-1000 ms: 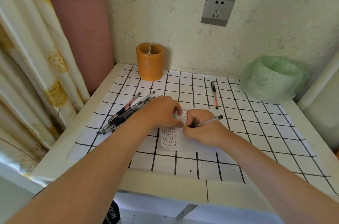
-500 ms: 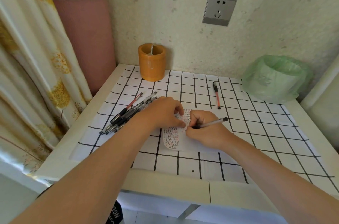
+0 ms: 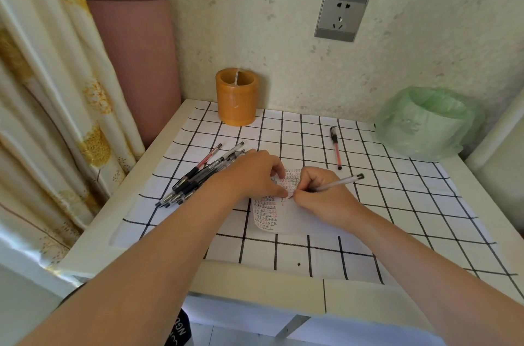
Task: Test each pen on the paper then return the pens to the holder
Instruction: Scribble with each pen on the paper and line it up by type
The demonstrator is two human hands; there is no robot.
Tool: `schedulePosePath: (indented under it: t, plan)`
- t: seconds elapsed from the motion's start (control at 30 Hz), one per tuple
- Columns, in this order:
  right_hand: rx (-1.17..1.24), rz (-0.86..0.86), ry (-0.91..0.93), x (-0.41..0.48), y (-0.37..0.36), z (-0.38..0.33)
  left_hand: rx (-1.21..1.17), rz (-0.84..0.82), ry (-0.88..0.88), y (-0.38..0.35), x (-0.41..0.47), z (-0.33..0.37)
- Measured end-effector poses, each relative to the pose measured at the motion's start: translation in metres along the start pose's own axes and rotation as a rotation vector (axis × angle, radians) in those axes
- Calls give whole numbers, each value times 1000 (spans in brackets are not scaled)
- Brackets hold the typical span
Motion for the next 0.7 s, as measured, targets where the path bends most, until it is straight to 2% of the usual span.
schedulePosePath:
  t: [0.23, 0.7]
  plan:
    - [-95, -53, 30, 0, -8, -1, 2, 2, -5, 2, -2, 1]
    - [-84, -90, 32, -1, -12, 0, 1, 1, -3, 1, -2, 1]
Point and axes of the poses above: each hand's wrist, its own x-axis towards the middle knuckle, its own y-axis out of the back of the hand, z = x × y, the point moved 10 cm from there along x, towards the middle knuckle, and after that the axes turned 10 degrees about x, right-handed, at the moved point
